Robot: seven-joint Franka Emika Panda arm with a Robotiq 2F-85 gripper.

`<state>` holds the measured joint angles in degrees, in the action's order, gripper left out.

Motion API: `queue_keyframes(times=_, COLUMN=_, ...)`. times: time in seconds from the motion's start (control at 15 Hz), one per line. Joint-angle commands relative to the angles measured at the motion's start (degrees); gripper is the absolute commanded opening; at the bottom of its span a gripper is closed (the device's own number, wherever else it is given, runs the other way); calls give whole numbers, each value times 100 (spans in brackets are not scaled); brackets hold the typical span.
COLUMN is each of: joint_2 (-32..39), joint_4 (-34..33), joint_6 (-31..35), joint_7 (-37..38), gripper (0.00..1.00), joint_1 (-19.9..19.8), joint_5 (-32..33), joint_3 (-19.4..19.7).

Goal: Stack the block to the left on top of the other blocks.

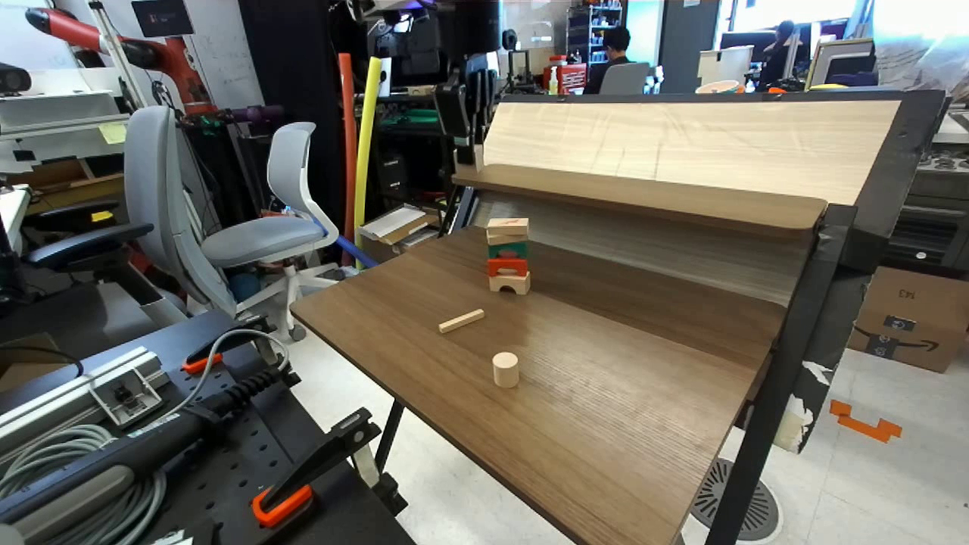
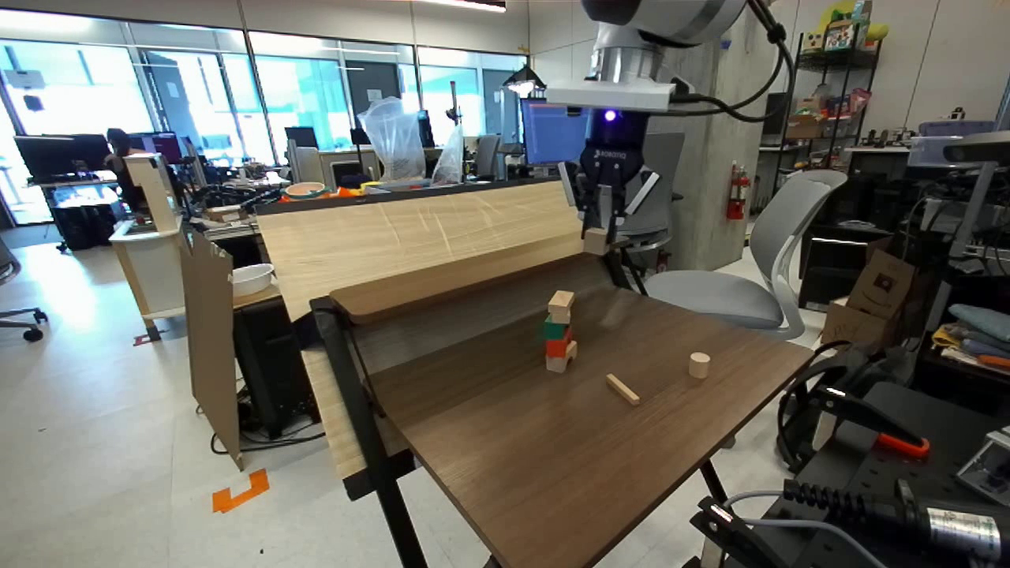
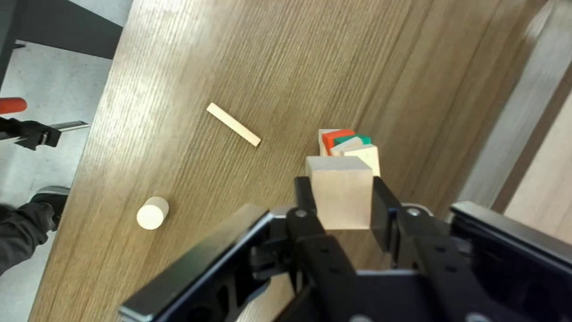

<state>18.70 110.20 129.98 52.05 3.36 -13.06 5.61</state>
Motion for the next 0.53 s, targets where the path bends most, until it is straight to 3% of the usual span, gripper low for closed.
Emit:
queue_keyframes(times=0.0, joint_2=462, joint_4=-676, joint_6=-95, joint_7=514, gripper=8, joint_1=-8, joint_5=-34, joint_3=-106)
queue_keyframes(times=0.47, joint_2=1200, joint_4=-1474, joint_6=-178, joint_7=1008, gripper=8, joint_1=-11, joint_5=114, joint_3=-83)
